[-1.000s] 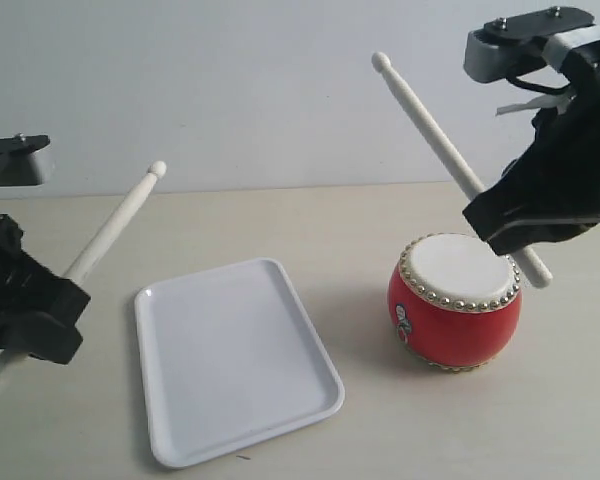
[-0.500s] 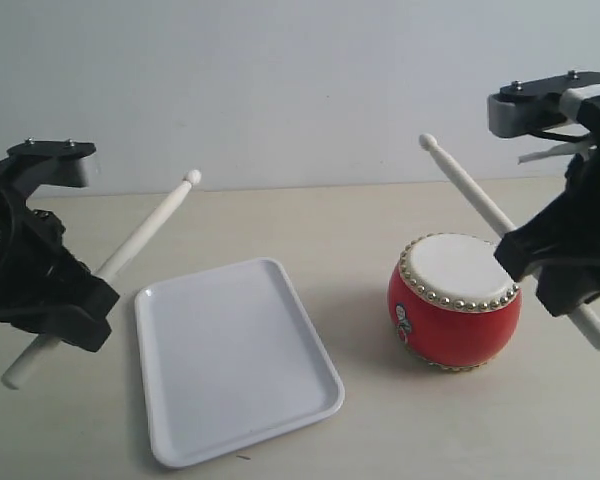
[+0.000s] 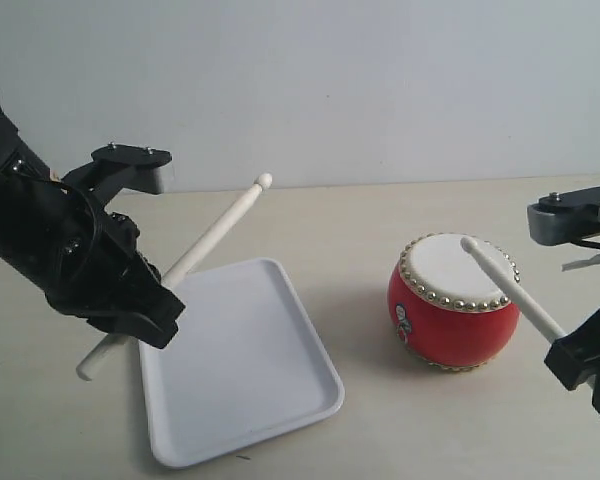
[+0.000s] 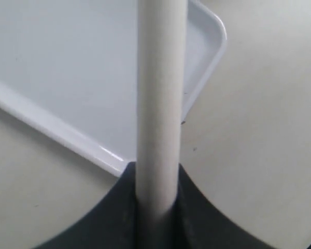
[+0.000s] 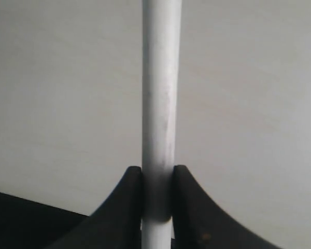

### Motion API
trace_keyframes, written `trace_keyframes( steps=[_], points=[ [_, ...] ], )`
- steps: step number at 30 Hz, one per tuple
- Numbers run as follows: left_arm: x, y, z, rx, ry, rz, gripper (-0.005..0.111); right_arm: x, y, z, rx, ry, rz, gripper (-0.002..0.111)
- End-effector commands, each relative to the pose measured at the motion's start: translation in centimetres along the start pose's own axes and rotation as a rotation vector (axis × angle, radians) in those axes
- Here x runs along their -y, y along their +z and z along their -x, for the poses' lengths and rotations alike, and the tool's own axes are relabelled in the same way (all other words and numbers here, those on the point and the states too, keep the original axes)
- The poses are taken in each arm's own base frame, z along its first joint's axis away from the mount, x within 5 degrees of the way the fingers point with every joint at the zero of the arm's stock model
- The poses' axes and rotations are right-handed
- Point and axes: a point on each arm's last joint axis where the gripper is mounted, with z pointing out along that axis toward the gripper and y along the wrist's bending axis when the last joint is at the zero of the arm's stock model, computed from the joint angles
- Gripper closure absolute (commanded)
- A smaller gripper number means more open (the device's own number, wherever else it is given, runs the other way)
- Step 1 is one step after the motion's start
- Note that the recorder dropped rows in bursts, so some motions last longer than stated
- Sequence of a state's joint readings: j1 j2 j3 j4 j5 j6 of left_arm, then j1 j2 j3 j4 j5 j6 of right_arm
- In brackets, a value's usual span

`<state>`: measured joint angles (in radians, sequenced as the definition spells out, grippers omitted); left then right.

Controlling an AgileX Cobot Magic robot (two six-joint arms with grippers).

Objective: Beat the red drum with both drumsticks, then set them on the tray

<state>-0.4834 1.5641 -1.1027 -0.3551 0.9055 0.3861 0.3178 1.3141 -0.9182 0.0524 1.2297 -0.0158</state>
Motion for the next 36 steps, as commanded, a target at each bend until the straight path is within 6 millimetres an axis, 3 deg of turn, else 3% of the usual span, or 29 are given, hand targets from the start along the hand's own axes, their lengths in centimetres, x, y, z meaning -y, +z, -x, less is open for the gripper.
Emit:
trace_keyframes(
  steps=[1, 6, 8, 11, 12, 14, 17, 20, 26, 30, 36],
  points=[
    [0.3, 0.4, 0.8, 0.057, 0.012, -0.032, 0.107, 0.4, 0.2, 1.4, -0.006, -0.004, -0.029, 0.108],
    [0.1, 1.6, 0.9, 0.042, 0.021, -0.044, 0.107, 0.4, -2.5, 3.2, 0.104, -0.011, -0.041, 0.108],
    [0.0, 2.1, 1.1, 0.043, 0.012, -0.05, 0.107, 0.6, -1.4, 3.3, 0.058, -0.015, -0.059, 0.108],
    [-0.1, 2.4, 1.1, 0.041, 0.015, -0.058, 0.107, 0.9, 3.6, 2.7, -0.147, -0.021, -0.06, 0.108],
    [-0.1, 2.4, 1.1, 0.041, 0.017, -0.058, 0.107, 1.0, 4.2, 2.7, -0.175, -0.022, -0.064, 0.108],
    [-0.1, 2.4, 1.2, 0.044, 0.021, -0.056, 0.107, 0.9, 3.0, 3.1, -0.121, -0.024, -0.067, 0.108],
    [-0.1, 2.1, 2.0, 0.044, 0.052, -0.064, 0.107, 1.0, -2.5, 3.3, 0.1, -0.039, -0.109, 0.108],
    [-0.1, 2.1, 3.6, -0.036, 0.087, -0.101, 0.107, 2.1, -4.8, 2.6, 0.181, -0.049, -0.216, 0.108],
    [0.2, 3.0, 6.0, -0.175, 0.173, -0.132, 0.107, 4.3, -4.7, 0.9, 0.173, 0.052, -0.19, 0.108],
    [2.6, 4.0, 6.8, -0.209, 0.295, -0.091, 0.107, 5.0, -3.7, -0.4, 0.134, 0.068, -0.204, 0.108],
    [5.7, 5.2, 8.7, -0.223, 0.405, -0.036, 0.107, 5.0, -3.7, -1.0, 0.141, 0.071, -0.205, 0.108]
  ],
)
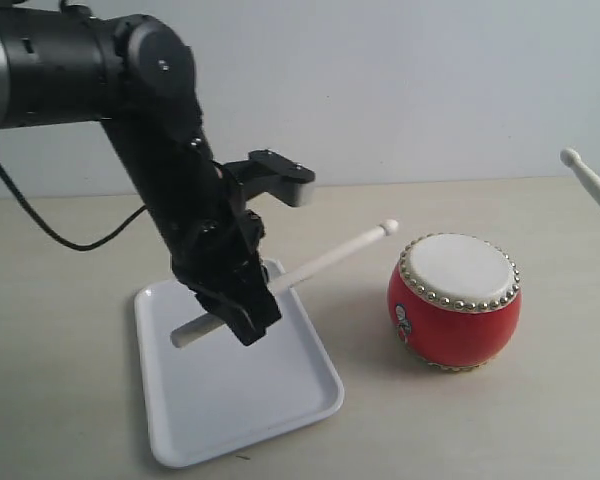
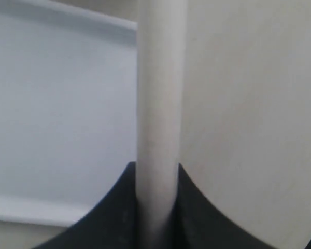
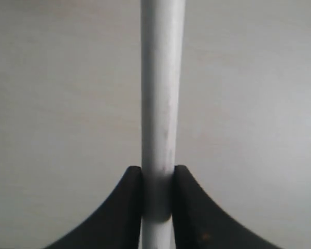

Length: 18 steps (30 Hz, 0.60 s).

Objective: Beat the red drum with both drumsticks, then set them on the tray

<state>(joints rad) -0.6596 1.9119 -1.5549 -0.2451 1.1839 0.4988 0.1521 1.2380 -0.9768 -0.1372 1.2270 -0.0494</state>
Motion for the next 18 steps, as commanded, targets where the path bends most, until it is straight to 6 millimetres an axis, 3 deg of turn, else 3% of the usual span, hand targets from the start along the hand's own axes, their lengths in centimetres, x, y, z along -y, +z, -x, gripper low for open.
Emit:
trace_keyframes(
  steps=[1, 7, 8, 10, 13, 15, 16, 18],
  points=[
    [1.1, 0.3, 2.2, 0.002, 0.046, 0.023, 0.107, 0.1, -0.3, -0.3, 0.018, 0.0, -0.002, 0.108],
    [1.4, -0.3, 5.6, 0.089, 0.074, 0.045, 0.107, 0.1, -0.2, -0.3, 0.016, -0.003, 0.001, 0.108],
    [1.1, 0.5, 5.8, 0.071, 0.065, 0.037, 0.107, 0.1, -0.2, -0.3, 0.016, -0.006, 0.002, 0.108],
    [0.3, 4.6, 5.8, -0.02, 0.04, -0.011, 0.107, 0.1, -0.2, -0.3, 0.017, -0.005, 0.004, 0.108],
    [0.1, 6.6, 5.6, -0.061, 0.03, -0.038, 0.107, -0.1, -0.2, -0.3, 0.018, -0.003, 0.028, 0.108],
    [0.4, 4.5, 5.8, -0.015, 0.06, -0.019, 0.107, -0.1, -0.2, -0.2, 0.016, -0.008, 0.028, 0.108],
    [0.8, 2.0, 6.3, 0.049, 0.075, 0.005, 0.107, -0.1, -0.2, -0.2, 0.016, -0.008, 0.028, 0.108],
    [1.4, -1.0, 7.1, 0.137, 0.085, 0.029, 0.107, -0.2, -0.2, -0.2, 0.017, -0.007, 0.032, 0.108]
  ],
)
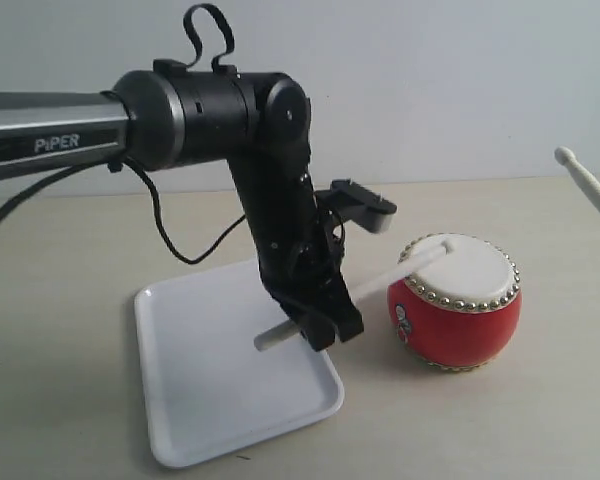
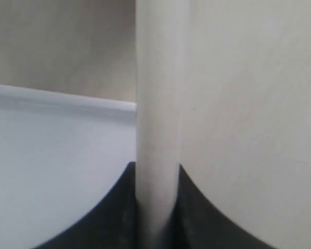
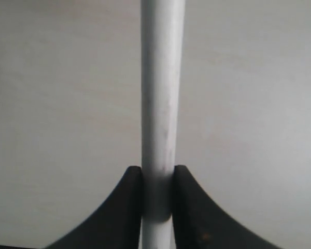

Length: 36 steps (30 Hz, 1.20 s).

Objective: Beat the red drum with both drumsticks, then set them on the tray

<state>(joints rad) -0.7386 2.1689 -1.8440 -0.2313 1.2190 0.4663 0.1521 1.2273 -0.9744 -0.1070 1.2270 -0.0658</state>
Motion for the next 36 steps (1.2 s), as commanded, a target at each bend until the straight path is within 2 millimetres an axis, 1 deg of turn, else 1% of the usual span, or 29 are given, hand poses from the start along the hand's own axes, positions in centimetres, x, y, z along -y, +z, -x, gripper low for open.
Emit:
trace_keyframes(
  steps=[1, 3, 5, 6, 8, 12, 16, 18, 21, 25, 27, 29, 30, 33, 34, 36],
  points=[
    [1.3, -6.4, 1.2, 0.173, 0.032, 0.046, 0.107, -0.1, 0.1, 0.0, 0.004, 0.001, 0.02, 0.108],
    [1.5, -7.0, 1.2, 0.186, 0.036, 0.051, 0.107, -0.9, 0.5, 0.4, -0.008, -0.003, 0.108, 0.108],
    [1.2, -7.0, 1.1, 0.183, 0.024, 0.061, 0.107, -1.7, 1.2, 0.9, -0.029, 0.006, 0.205, 0.108],
    [1.1, -6.8, 0.9, 0.171, 0.008, 0.061, 0.107, -1.9, 1.4, 1.1, -0.039, 0.014, 0.226, 0.108],
    [0.9, -6.2, 0.6, 0.151, -0.006, 0.054, 0.107, -2.0, 1.9, 1.3, -0.058, 0.018, 0.229, 0.108],
    [0.5, -5.2, -0.1, 0.108, -0.018, 0.051, 0.107, -1.7, 2.1, 1.3, -0.071, 0.013, 0.199, 0.108],
    [0.1, -5.1, -0.3, 0.105, -0.027, 0.051, 0.107, -1.9, 3.0, 1.3, -0.106, 0.02, 0.218, 0.108],
    [0.0, -5.5, -0.4, 0.114, -0.032, 0.054, 0.107, -2.1, 3.6, 1.3, -0.133, 0.023, 0.227, 0.108],
    [-0.3, -6.2, -0.7, 0.126, -0.041, 0.062, 0.107, -2.2, 5.2, 1.1, -0.2, 0.021, 0.232, 0.108],
    [-0.1, -6.4, -0.6, 0.139, -0.044, 0.05, 0.107, -2.3, 8.4, 1.6, -0.336, 0.013, 0.229, 0.108],
    [0.1, -6.2, -0.5, 0.146, -0.05, 0.026, 0.107, -2.3, 8.8, 2.1, -0.345, 0.013, 0.23, 0.108],
    [0.2, -6.1, -0.4, 0.15, -0.049, 0.011, 0.107, -2.2, 8.0, 2.5, -0.307, 0.015, 0.229, 0.108],
    [0.1, -6.1, -0.4, 0.149, -0.049, 0.011, 0.107, -2.1, 7.1, 2.8, -0.267, 0.018, 0.23, 0.108],
    [0.0, -6.1, -0.4, 0.141, -0.04, 0.028, 0.107, -1.8, 3.7, 3.4, -0.123, 0.019, 0.222, 0.108],
    [0.0, -6.1, -0.4, 0.141, -0.036, 0.028, 0.107, -1.7, 2.5, 3.4, -0.076, 0.019, 0.217, 0.108],
    [0.0, -5.9, -0.4, 0.138, -0.038, 0.024, 0.107, -1.4, 0.8, 3.1, -0.009, 0.015, 0.2, 0.108]
  ],
)
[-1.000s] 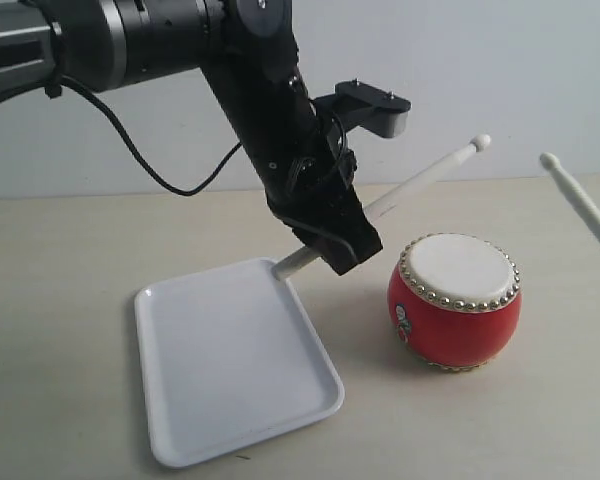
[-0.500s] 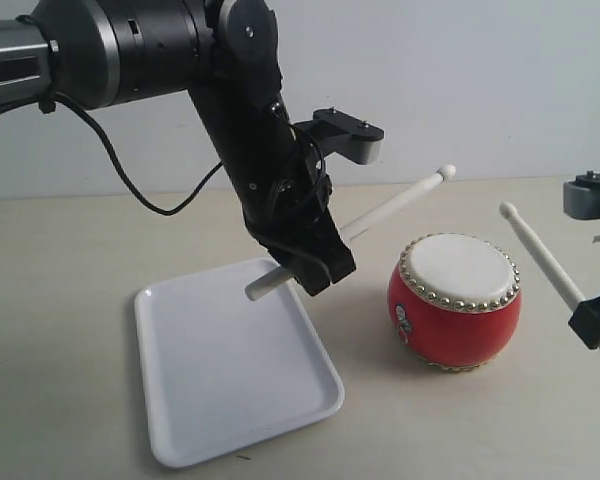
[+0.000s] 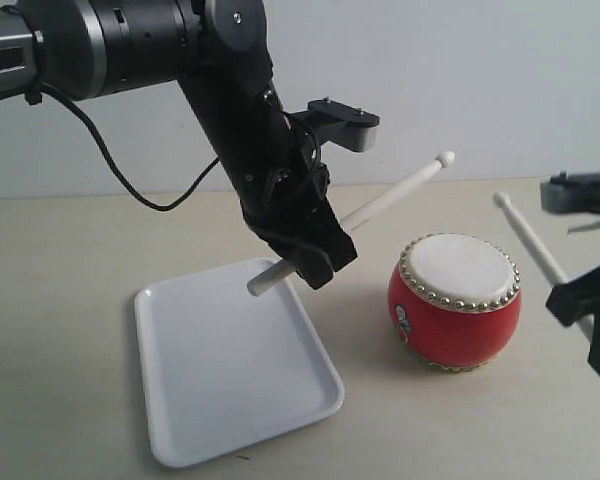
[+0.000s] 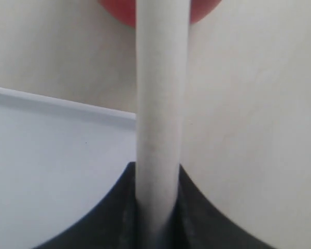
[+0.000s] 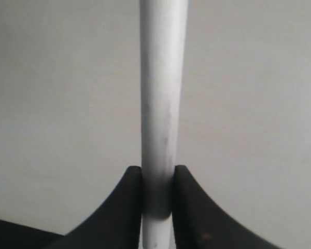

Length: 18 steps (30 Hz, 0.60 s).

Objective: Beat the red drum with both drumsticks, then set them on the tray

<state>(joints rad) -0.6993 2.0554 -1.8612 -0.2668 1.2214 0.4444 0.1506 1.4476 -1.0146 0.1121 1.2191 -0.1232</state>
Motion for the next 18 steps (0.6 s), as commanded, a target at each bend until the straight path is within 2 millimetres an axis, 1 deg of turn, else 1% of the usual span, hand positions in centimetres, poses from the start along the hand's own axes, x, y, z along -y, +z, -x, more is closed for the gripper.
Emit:
trace_keyframes(
  steps=[1, 2, 3, 5, 8, 9, 11, 12, 13, 14, 15, 16, 17, 18],
  points=[
    [-0.1, 0.5, 0.0, -0.008, 0.005, -0.007, 0.107, -0.2, -4.1, -1.1, 0.16, -0.024, -0.033, 0.108],
    [-0.2, 1.0, 0.0, -0.018, 0.007, -0.01, 0.107, -0.2, -4.3, -1.2, 0.169, -0.026, -0.039, 0.108],
    [-0.5, 1.9, -0.1, -0.039, 0.005, -0.015, 0.107, -0.2, -4.4, -1.3, 0.173, -0.028, -0.049, 0.108],
    [-0.9, 4.5, -0.5, -0.095, -0.029, -0.044, 0.107, -0.1, -4.5, -1.4, 0.174, -0.028, -0.057, 0.108],
    [-0.3, 8.3, -1.4, -0.175, -0.019, -0.114, 0.107, -0.1, -4.5, -1.4, 0.174, -0.027, -0.055, 0.108],
    [-0.1, 9.0, -1.6, -0.19, -0.019, -0.127, 0.107, -0.1, -4.5, -1.4, 0.174, -0.028, -0.058, 0.108],
    [0.6, 9.8, -1.6, -0.204, -0.008, -0.148, 0.107, -0.1, -4.5, -1.4, 0.174, -0.028, -0.06, 0.108],
    [1.2, 9.3, -1.4, -0.196, 0.016, -0.141, 0.107, -0.1, -4.5, -1.4, 0.173, -0.031, -0.062, 0.108],
    [1.3, 8.7, -1.3, -0.185, 0.021, -0.134, 0.107, -0.1, -4.5, -1.4, 0.173, -0.031, -0.062, 0.108],
    [1.5, 7.1, -1.0, -0.158, 0.036, -0.112, 0.107, -0.1, -4.5, -1.4, 0.173, -0.031, -0.062, 0.108],
    [1.5, 6.5, -1.0, -0.151, 0.047, -0.094, 0.107, -0.1, -4.5, -1.4, 0.173, -0.031, -0.062, 0.108],
    [1.3, 4.6, -1.0, -0.13, 0.07, -0.043, 0.107, -0.1, -4.5, -1.4, 0.174, -0.029, -0.055, 0.108],
    [1.1, 3.9, -1.0, -0.116, 0.066, -0.035, 0.107, -0.2, -4.5, -1.3, 0.175, -0.028, -0.046, 0.108],
    [0.8, 2.2, -1.0, -0.082, 0.058, -0.018, 0.107, -0.6, -4.2, -1.1, 0.17, -0.018, 0.008, 0.108]
  ],
)
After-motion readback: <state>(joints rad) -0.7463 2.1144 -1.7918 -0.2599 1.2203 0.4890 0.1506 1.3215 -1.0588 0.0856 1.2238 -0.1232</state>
